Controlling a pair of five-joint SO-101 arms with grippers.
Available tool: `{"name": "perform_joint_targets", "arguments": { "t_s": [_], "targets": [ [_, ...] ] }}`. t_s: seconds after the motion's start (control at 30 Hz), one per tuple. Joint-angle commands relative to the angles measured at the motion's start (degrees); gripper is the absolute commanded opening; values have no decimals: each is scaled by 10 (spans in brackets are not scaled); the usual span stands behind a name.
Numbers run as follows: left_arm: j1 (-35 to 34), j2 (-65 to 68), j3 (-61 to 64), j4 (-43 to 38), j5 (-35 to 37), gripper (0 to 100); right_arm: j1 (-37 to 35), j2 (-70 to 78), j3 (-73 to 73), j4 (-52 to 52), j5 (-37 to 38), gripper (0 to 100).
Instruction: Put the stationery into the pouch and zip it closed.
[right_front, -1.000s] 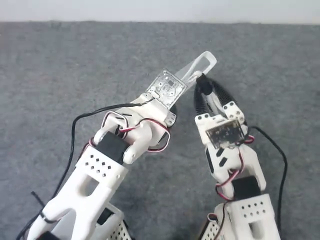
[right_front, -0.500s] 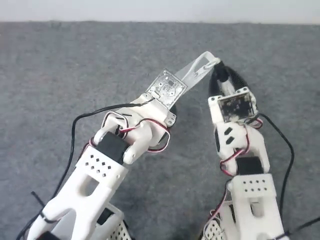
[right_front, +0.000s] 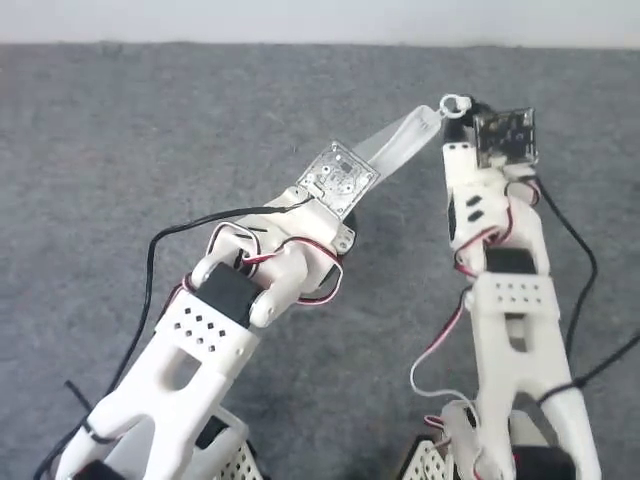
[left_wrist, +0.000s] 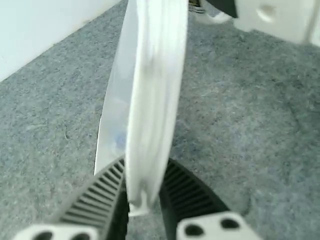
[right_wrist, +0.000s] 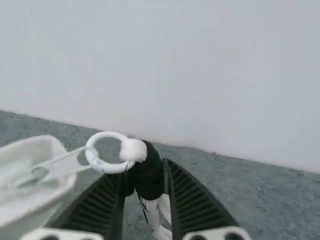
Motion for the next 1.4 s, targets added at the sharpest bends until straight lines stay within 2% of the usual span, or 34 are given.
{"name": "perform_joint_targets", "arguments": {
  "t_s": [0.0,0.17,0.3,0.47,0.57,0.73,0.9,1.03,1.17,1.37],
  "targets": [
    [-20,0,15,3,0,9,47,49,-55,-7,-14,6],
    [-20,0,15,3,1,9,43,49,-53,-2,-16,6],
    [-20,0,15,3,1,9,43,42,-69,70,-17,14],
    [-20,0,15,3,1,9,23,-15,-73,177,-17,181],
    [-20,0,9,22,-1,12,22,-52,-73,224,-16,236],
    [-19,0,-24,76,1,42,22,-95,-71,270,-16,230],
    [-19,0,-43,115,1,166,25,-136,-71,309,-12,203],
    [-15,0,-98,194,2,242,24,-182,-71,356,4,171],
    [-18,0,-175,274,7,255,21,-232,-71,410,33,141],
    [-19,0,-218,334,18,255,21,-294,-62,473,36,67]
  ]
}}
